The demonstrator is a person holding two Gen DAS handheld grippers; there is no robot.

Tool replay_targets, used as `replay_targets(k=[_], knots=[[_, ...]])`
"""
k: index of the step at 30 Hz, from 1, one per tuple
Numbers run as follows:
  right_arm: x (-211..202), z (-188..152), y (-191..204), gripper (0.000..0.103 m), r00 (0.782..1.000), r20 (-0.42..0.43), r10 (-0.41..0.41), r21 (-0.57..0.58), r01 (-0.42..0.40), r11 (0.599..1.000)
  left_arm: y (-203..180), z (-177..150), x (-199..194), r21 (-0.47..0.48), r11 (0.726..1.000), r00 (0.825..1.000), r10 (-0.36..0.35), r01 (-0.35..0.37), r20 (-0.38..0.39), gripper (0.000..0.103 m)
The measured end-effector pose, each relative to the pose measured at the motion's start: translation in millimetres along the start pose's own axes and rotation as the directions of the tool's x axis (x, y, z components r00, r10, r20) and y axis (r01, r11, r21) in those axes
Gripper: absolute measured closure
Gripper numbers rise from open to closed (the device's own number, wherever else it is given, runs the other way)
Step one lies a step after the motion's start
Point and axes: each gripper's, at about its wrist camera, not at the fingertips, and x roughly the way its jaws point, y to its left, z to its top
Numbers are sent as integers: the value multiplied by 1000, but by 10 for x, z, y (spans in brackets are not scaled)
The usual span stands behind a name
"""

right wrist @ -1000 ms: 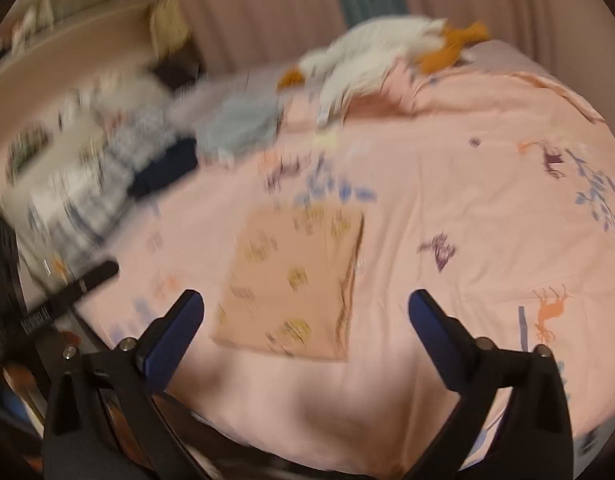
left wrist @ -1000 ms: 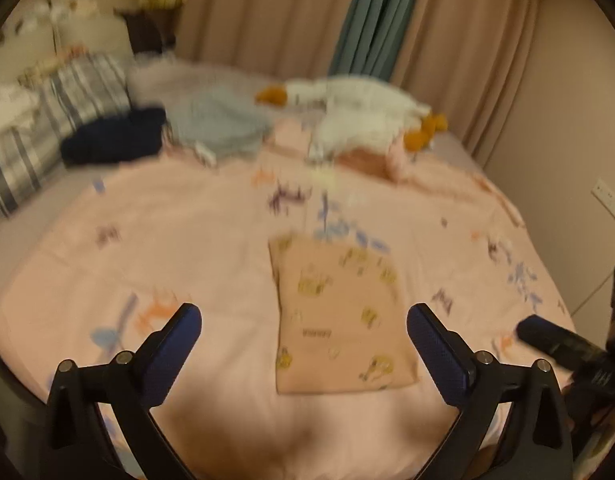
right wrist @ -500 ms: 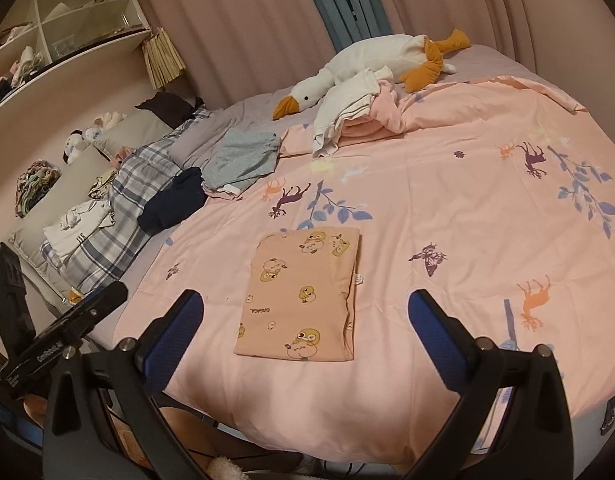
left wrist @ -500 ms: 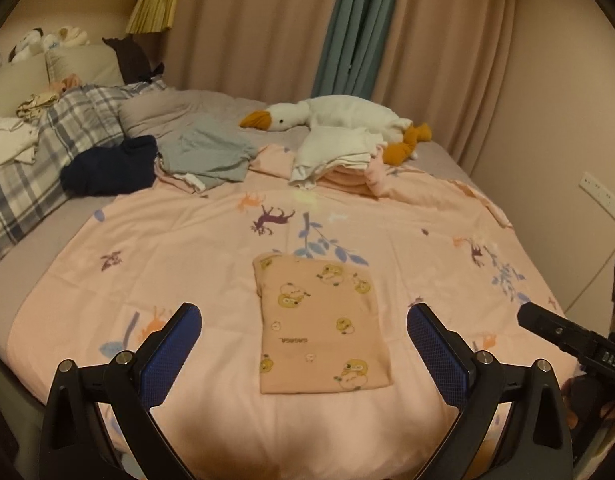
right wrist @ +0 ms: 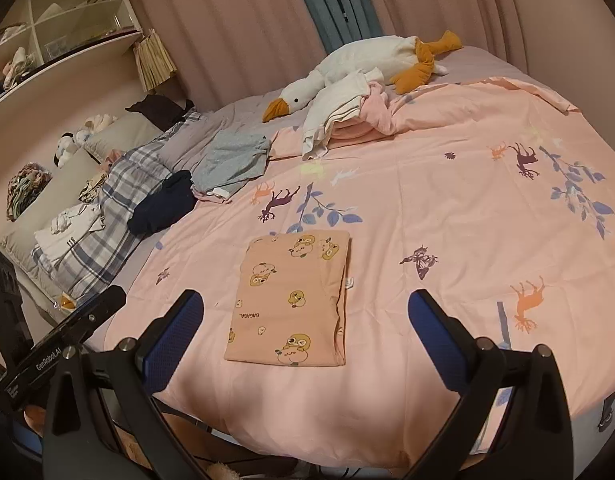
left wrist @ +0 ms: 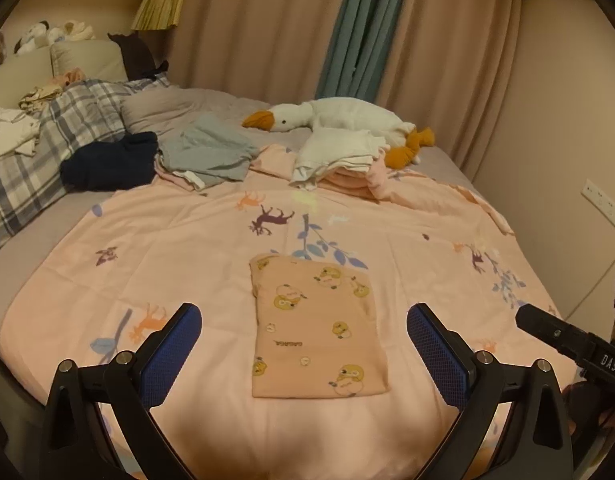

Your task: Fold small clothes

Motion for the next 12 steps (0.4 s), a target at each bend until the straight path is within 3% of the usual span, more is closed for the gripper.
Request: replay_targets(k=[12], knots=[[85,-1,69,0,1000,-24,0,-22,-1,1000,19,-12,-24,-11,999,999,37,-36,14,2]])
